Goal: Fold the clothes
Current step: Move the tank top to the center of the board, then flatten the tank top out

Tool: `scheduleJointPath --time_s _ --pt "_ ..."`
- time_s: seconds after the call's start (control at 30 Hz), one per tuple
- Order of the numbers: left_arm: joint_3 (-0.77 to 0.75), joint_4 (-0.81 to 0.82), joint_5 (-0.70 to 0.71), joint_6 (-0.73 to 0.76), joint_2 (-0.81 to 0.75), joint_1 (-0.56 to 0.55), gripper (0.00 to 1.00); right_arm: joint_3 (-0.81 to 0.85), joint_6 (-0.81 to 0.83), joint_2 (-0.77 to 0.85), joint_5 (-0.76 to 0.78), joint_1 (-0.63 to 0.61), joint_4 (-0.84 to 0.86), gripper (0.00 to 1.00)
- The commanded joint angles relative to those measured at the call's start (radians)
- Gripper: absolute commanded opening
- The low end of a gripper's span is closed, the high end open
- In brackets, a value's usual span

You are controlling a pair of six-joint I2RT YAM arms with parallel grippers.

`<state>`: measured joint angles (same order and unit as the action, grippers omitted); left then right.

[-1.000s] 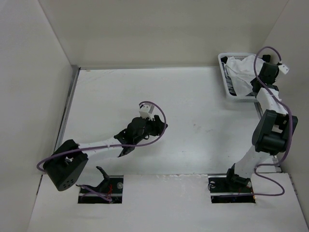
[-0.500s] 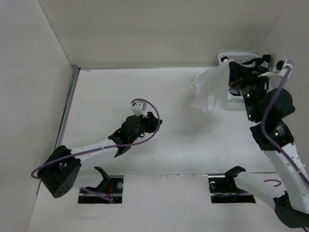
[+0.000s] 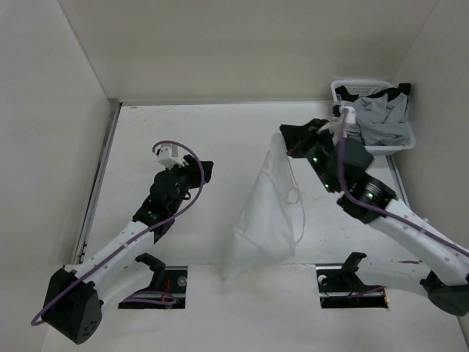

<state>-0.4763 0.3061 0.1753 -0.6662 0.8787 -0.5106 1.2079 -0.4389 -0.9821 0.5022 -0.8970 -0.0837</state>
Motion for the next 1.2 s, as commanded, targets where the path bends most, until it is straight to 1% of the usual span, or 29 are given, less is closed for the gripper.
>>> scheduleJointPath --time_s 0.0,0.07,0.13,0.17,0.2,0.23,0.27,0.33,0.37,0.43,0.47,0.5,0.53,0.63,0.67,0.7,0.77,0.8,0.83,0.87,0.93,1.0,1.1,1.17 --pt "0.019 -0.045 -0.037 -0.026 0.071 0.019 0.45 -0.065 -0.165 -0.165 -0.163 0.143 0.064 0.00" --pt "0.012 -0.041 -0.057 -0.027 0.118 0.030 0.45 -0.048 -0.213 -0.316 -0.232 0.223 0.114 0.00" --pt "0.001 -0.038 -0.066 -0.023 0.155 0.031 0.44 0.017 -0.238 -0.464 -0.255 0.289 0.131 0.00" --pt "-0.005 -0.045 -0.059 -0.016 0.172 0.022 0.43 0.089 -0.247 -0.568 -0.251 0.330 0.131 0.00" --pt "-0.007 -0.045 -0.057 -0.013 0.180 0.016 0.43 0.140 -0.259 -0.628 -0.245 0.355 0.125 0.00" --pt "-0.007 -0.048 -0.056 -0.006 0.190 0.007 0.42 0.232 -0.279 -0.721 -0.235 0.391 0.101 0.00" --pt "-0.007 -0.053 -0.053 -0.001 0.195 -0.001 0.42 0.296 -0.290 -0.777 -0.228 0.416 0.078 0.00" --pt "-0.007 -0.077 -0.031 0.019 0.209 -0.030 0.42 0.479 -0.329 -0.924 -0.206 0.470 -0.014 0.00" --pt "-0.008 -0.090 -0.022 0.026 0.215 -0.044 0.42 0.531 -0.337 -0.963 -0.209 0.482 -0.042 0.03" --pt "-0.012 -0.136 0.012 0.040 0.230 -0.085 0.42 0.622 -0.336 -1.024 -0.235 0.502 -0.097 0.20" --pt "-0.012 -0.146 0.022 0.043 0.236 -0.102 0.42 0.622 -0.321 -1.026 -0.243 0.502 -0.102 0.28" --pt "-0.007 -0.160 0.035 0.045 0.244 -0.120 0.42 0.599 -0.302 -1.014 -0.243 0.501 -0.097 0.34" --pt "0.001 -0.171 0.041 0.040 0.253 -0.136 0.42 0.557 -0.287 -0.992 -0.241 0.499 -0.082 0.36" --pt "0.019 -0.170 0.043 0.011 0.290 -0.173 0.42 0.333 -0.267 -0.878 -0.248 0.497 0.031 0.37" --pt "0.021 -0.168 0.038 0.001 0.305 -0.182 0.42 0.247 -0.259 -0.833 -0.252 0.497 0.077 0.36" --pt "0.018 -0.167 0.035 -0.009 0.319 -0.194 0.42 0.164 -0.251 -0.792 -0.264 0.497 0.120 0.29" --pt "0.007 -0.171 0.029 -0.015 0.344 -0.226 0.41 0.017 -0.251 -0.712 -0.292 0.497 0.183 0.11" --pt "0.004 -0.177 0.026 -0.018 0.350 -0.246 0.40 -0.038 -0.250 -0.683 -0.306 0.497 0.202 0.05" --pt "0.004 -0.180 0.020 -0.024 0.352 -0.265 0.40 -0.106 -0.248 -0.646 -0.320 0.497 0.222 0.02" --pt "0.010 -0.185 0.015 -0.035 0.350 -0.281 0.40 -0.172 -0.254 -0.612 -0.326 0.497 0.237 0.01" --pt "0.019 -0.199 0.004 -0.065 0.344 -0.309 0.39 -0.292 -0.261 -0.561 -0.332 0.497 0.274 0.01" --pt "0.025 -0.212 0.001 -0.096 0.345 -0.329 0.39 -0.393 -0.270 -0.532 -0.335 0.497 0.309 0.05" --pt "0.028 -0.225 0.007 -0.125 0.367 -0.348 0.38 -0.490 -0.282 -0.507 -0.343 0.501 0.347 0.10" --pt "0.027 -0.240 0.016 -0.136 0.385 -0.352 0.36 -0.536 -0.285 -0.489 -0.350 0.499 0.377 0.16"
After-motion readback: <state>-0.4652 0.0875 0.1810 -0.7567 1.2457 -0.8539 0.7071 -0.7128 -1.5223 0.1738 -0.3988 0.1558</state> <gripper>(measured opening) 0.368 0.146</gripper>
